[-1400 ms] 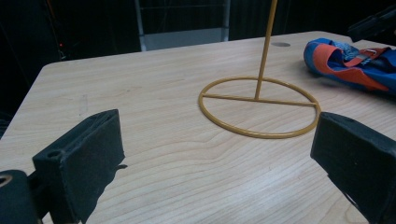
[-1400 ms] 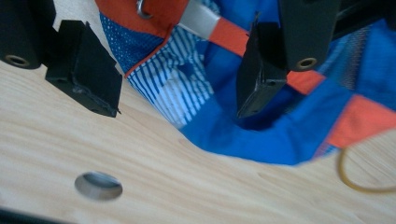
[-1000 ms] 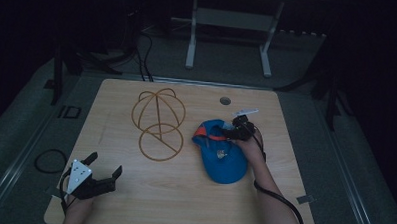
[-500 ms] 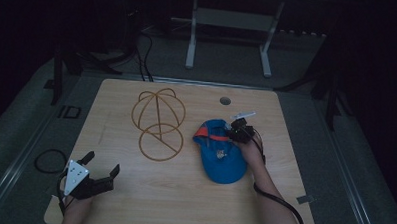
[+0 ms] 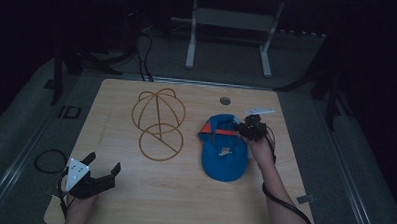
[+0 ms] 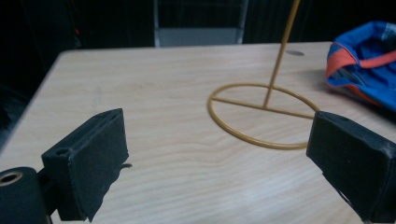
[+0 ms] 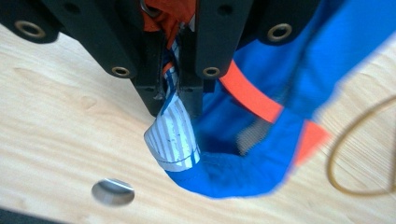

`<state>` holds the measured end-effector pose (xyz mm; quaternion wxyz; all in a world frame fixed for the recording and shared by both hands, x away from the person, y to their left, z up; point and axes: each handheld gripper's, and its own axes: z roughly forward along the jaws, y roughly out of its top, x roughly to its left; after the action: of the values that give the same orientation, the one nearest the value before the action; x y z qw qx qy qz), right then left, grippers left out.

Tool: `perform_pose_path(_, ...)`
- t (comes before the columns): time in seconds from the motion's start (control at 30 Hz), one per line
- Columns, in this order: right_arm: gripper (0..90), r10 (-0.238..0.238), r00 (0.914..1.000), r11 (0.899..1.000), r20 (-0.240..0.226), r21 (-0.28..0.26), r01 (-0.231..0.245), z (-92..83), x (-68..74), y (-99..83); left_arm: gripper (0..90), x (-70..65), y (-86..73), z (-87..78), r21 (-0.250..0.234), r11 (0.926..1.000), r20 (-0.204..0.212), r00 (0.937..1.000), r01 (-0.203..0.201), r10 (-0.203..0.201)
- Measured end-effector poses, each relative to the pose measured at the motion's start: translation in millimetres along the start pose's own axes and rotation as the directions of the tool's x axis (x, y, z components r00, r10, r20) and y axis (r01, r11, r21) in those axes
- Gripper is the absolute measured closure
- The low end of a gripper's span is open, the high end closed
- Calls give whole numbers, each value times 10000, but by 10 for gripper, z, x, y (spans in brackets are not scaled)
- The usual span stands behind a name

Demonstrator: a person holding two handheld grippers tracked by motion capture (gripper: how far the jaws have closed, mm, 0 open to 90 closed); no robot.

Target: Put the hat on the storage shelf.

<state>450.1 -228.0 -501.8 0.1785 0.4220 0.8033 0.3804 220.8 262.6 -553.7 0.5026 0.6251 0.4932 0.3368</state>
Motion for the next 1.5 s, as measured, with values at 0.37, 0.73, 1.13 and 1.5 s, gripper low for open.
perform_pose_path(0.37, 840, 102, 9999, 9938, -132, -1110, -116, -542, 22, 221, 56, -134, 214, -4, 647, 9979, 575, 9983, -60, 23)
perform_pose_path(0.73, 840, -62, 9998, 9823, -178, -1873, 28, -895, 129, 340, 57, -299, 570, -33, 732, 9971, 1851, 9827, -219, 80)
perform_pose_path(1.13, 840, -448, 9990, 9682, 4, -2462, 435, -1246, 209, 422, 66, -553, 1167, -55, 33, 9916, 2287, 9654, -1292, 1250)
perform_pose_path(1.5, 840, -675, 9977, 9536, 3, -2941, 645, -1478, 277, 457, 66, -808, 1638, 88, -245, 9798, 2806, 9394, -1983, 1971)
